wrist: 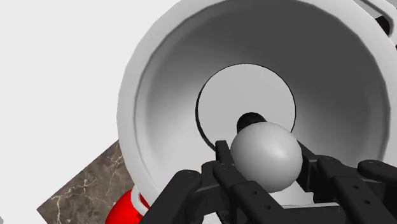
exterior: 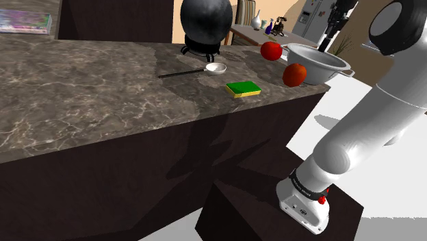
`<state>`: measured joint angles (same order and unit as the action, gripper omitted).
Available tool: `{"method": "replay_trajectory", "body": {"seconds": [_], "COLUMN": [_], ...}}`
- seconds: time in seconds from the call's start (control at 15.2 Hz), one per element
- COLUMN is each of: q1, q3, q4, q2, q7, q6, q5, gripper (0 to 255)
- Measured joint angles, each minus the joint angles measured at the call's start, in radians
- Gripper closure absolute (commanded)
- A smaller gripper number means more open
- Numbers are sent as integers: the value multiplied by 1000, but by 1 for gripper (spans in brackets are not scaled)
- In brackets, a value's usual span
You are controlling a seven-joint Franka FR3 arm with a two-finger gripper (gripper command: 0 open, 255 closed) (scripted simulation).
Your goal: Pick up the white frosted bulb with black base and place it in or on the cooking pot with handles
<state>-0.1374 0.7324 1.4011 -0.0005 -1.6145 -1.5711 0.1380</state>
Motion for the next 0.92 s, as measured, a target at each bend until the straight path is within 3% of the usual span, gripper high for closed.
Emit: {"method": "replay_trajectory", "body": {"seconds": [0.26,0.66,0.73,0.92], "q1": [9,11,11,11], "q3": [-10,-12,-12,-12], "q4": [88,103,103,103], "q2": [-36,-41,-41,-41], "q7": [25,30,30,30], "q6": [-58,-69,-69,-69], "q5": [27,31,31,31], "gripper": [255,255,0,0]}}
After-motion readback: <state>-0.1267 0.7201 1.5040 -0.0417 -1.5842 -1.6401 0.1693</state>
